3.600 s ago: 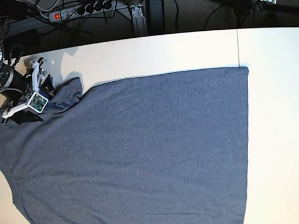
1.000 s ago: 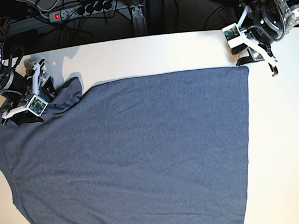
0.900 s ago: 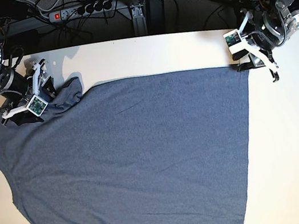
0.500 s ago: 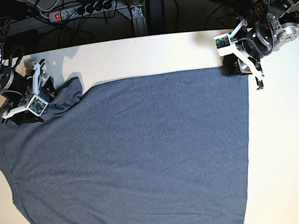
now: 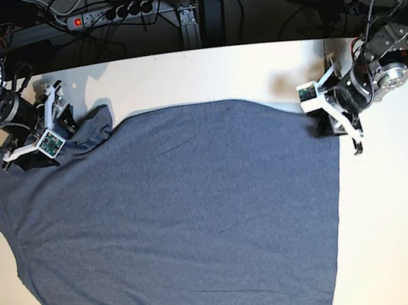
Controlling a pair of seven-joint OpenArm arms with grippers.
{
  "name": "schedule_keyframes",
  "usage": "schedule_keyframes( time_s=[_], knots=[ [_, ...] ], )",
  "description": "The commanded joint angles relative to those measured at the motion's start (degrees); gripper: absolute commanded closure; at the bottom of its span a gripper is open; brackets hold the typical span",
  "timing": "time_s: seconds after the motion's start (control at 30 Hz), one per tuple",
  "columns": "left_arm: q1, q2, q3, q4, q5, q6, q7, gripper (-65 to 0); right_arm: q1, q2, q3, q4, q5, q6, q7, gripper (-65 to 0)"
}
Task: Fold the T-shirt properly
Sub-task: 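Lift both held corners and pull the shirt edge toward the robot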
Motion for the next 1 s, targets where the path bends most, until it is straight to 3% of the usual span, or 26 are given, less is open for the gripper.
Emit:
schedule_keyframes(
  time_s=[0.0, 0.13, 0.23, 0.27, 0.4, 0.47, 0.57, 0.77, 0.97],
  knots=[
    [0.11, -0.39, 0.83, -1.27, -0.76, -4.02, 1.86, -24.1, -0.04, 0.96, 0.07, 0.04, -1.07, 1.25, -1.92, -41.8],
    [0.31, -0.52, 1.22, -1.44, -0.7, -4.81, 1.86, -23.4, -0.02, 0.96, 0.07, 0.04, -1.25, 1.22, -1.9, -41.5],
    [0.28, -0.74, 1.22, -1.44, -0.7, -4.76, 1.86, -15.3, -0.04, 0.96, 0.07, 0.04, -3.54, 1.22, -1.92, -41.1],
    [0.31, -0.79, 1.22, -1.38, -0.7, -4.76, 1.62, -12.4, -0.04, 0.96, 0.07, 0.04, -4.59, 1.22, -1.92, -38.1],
    [0.31, -0.81, 1.2, -1.36, -2.03, -4.76, -0.46, -1.0, -0.04, 0.96, 0.07, 0.04, -7.34, 1.22, -1.92, -10.4],
    [0.31, -0.81, 1.2, -1.36, -1.97, -4.76, -2.32, 0.0, -0.04, 0.96, 0.07, 0.04, -7.54, 1.22, -1.95, 0.0],
    [0.31, -0.79, 1.2, -1.27, -1.31, -4.76, -5.18, 0.0, -0.04, 0.96, 0.07, 0.04, -7.56, 1.22, -2.38, 0.0],
    [0.31, -0.83, 1.18, -0.42, -1.4, -4.76, -1.29, 0.0, -0.15, 0.96, 0.07, 0.04, -7.48, 1.22, -2.34, 0.0],
    [0.31, -1.46, 1.18, 1.68, -2.19, -5.07, -1.09, 0.0, -0.24, 1.01, 0.07, 0.04, -5.18, 1.22, -2.1, 0.0]
  ],
)
